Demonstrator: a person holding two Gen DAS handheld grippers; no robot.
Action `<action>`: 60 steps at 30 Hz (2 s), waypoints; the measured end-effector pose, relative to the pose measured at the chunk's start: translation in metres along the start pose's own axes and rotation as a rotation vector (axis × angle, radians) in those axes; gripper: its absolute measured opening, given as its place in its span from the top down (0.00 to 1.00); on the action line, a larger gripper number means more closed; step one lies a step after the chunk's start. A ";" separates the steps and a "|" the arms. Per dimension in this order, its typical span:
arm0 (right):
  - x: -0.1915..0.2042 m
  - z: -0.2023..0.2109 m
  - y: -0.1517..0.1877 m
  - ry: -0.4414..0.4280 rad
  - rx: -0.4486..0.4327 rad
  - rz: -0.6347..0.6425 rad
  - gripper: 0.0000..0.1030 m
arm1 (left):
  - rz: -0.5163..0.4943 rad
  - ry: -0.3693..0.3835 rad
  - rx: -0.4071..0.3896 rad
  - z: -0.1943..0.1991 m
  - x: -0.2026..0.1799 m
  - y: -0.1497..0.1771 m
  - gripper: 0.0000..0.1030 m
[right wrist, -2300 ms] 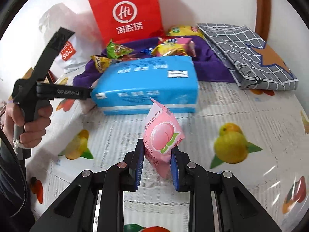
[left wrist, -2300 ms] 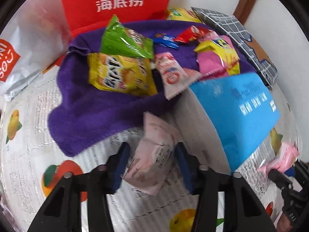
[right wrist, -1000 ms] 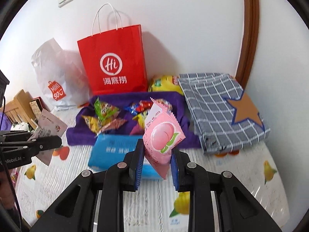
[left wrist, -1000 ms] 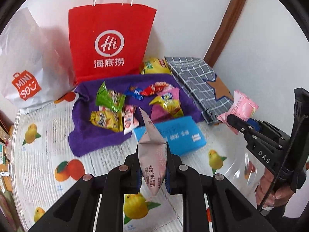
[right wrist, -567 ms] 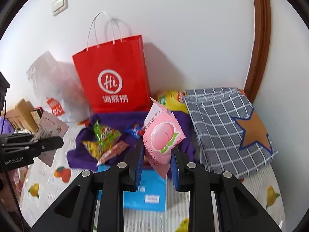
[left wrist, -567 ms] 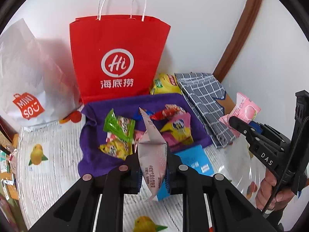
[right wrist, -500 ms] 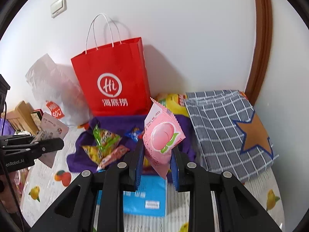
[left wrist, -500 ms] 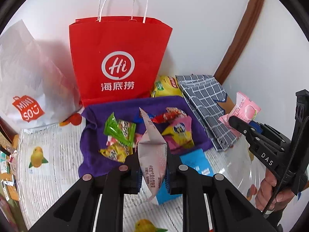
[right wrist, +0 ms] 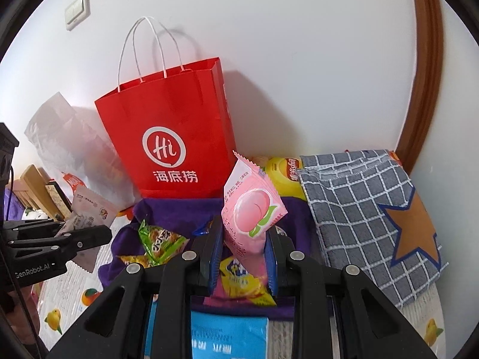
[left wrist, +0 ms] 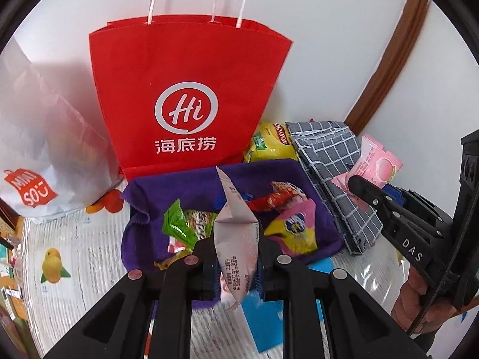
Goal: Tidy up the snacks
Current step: 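Carry both held packets up and over the purple towel, then lower both packets onto the purple towel and open both tools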
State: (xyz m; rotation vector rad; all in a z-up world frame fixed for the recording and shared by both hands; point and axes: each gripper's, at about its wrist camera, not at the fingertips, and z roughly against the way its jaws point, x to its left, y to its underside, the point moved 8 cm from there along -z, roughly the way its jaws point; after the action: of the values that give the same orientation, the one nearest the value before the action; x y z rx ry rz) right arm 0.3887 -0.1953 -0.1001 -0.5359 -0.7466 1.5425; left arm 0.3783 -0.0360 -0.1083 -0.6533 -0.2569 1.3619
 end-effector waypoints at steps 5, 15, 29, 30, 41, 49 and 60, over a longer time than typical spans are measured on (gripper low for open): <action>0.002 -0.028 -0.003 0.013 0.021 0.026 0.75 | -0.001 -0.011 0.027 -0.027 0.011 -0.008 0.84; 0.002 -0.081 0.018 0.024 0.121 0.058 0.75 | 0.011 -0.017 0.120 -0.075 0.026 0.004 0.84; -0.003 -0.114 0.041 0.009 0.225 0.060 0.74 | 0.010 -0.028 0.177 -0.102 0.029 0.011 0.84; -0.004 -0.114 0.041 0.007 0.226 0.059 0.74 | 0.010 -0.029 0.179 -0.103 0.030 0.012 0.84; -0.004 -0.108 0.040 0.018 0.225 0.071 0.67 | 0.001 -0.047 0.214 -0.112 0.030 0.017 0.83; -0.007 -0.096 0.038 0.048 0.207 0.048 0.55 | -0.004 -0.044 0.229 -0.115 0.029 0.019 0.83; -0.009 -0.056 0.042 0.081 0.162 0.026 0.43 | -0.025 -0.048 0.151 -0.083 0.014 0.008 0.47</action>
State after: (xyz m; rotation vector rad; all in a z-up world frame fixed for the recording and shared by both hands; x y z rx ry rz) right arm 0.4010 -0.1962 -0.1701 -0.4860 -0.5491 1.5796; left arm 0.4185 -0.0460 -0.1819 -0.4904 -0.1971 1.3601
